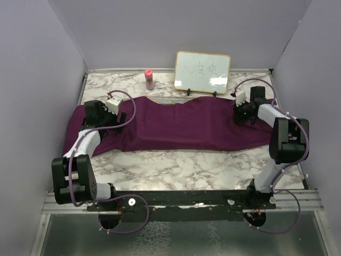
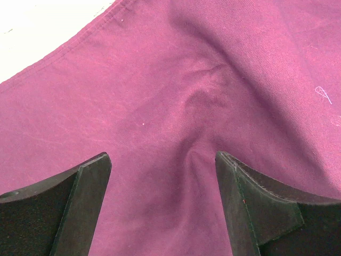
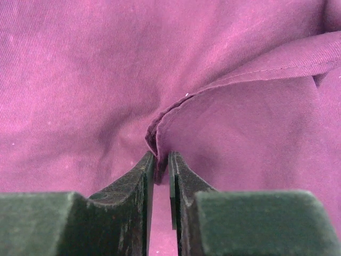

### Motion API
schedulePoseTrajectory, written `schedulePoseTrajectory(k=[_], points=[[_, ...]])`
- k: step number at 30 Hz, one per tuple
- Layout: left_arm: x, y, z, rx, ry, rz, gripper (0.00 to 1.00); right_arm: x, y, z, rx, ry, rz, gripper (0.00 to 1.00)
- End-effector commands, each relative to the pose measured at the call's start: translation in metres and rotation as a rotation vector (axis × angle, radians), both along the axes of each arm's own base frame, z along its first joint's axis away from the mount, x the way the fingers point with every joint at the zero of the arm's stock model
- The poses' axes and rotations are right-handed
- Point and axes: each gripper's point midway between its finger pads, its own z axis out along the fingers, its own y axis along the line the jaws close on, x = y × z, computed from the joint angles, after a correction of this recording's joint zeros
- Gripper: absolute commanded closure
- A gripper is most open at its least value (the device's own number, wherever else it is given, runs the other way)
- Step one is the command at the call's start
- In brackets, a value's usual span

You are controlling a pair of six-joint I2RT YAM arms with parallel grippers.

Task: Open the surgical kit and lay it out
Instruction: Open the surgical kit at the center of the board.

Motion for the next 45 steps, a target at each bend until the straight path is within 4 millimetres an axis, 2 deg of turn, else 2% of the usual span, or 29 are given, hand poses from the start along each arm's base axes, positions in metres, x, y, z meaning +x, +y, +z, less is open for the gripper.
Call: schedulePoseTrajectory(k=[1, 3, 6, 9, 14, 18, 23, 30, 33, 35, 39, 45], points=[[0.001, 0.0, -0.002, 0.009, -0.007, -0.008, 0.18, 0.013, -0.003, 0.007, -0.004, -0.027, -0.009, 0.9], [0.001, 0.0, -0.002, 0.009, -0.007, -0.008, 0.18, 0.017, -0.012, 0.01, -0.043, -0.037, -0.045, 0.99], [0.001, 0.0, -0.002, 0.011, -0.005, -0.008, 0.18, 0.023, -0.028, 0.022, -0.102, -0.071, -0.097, 0.99], [0.001, 0.0, -0.003, 0.011, -0.005, -0.009, 0.18, 0.033, -0.049, 0.043, -0.137, -0.119, -0.153, 0.99], [0.0, 0.0, -0.002, 0.012, -0.007, -0.009, 0.18, 0.049, -0.101, 0.074, -0.225, -0.172, -0.247, 0.99], [0.0, 0.0, -0.002, 0.013, -0.007, -0.009, 0.18, 0.062, -0.15, 0.088, -0.338, -0.192, -0.314, 0.99], [0.0, 0.0, -0.002, 0.013, -0.006, -0.008, 0.18, 0.081, -0.205, 0.093, -0.498, -0.21, -0.393, 0.97], [0.0, 0.001, -0.004, 0.012, 0.002, -0.005, 0.18, 0.099, -0.258, 0.091, -0.687, -0.223, -0.477, 0.82], [0.001, 0.0, -0.004, 0.011, 0.004, -0.006, 0.18, 0.098, -0.269, 0.089, -0.754, -0.228, -0.495, 0.73], [0.001, 0.0, -0.004, 0.012, 0.004, -0.006, 0.18, 0.096, -0.27, 0.09, -0.758, -0.24, -0.504, 0.68], [0.001, 0.0, -0.006, 0.01, 0.009, -0.007, 0.18, 0.092, -0.265, 0.105, -0.717, -0.285, -0.519, 0.6], [0.001, -0.001, -0.005, 0.007, 0.011, -0.007, 0.18, 0.093, -0.25, 0.121, -0.634, -0.328, -0.502, 0.56]])
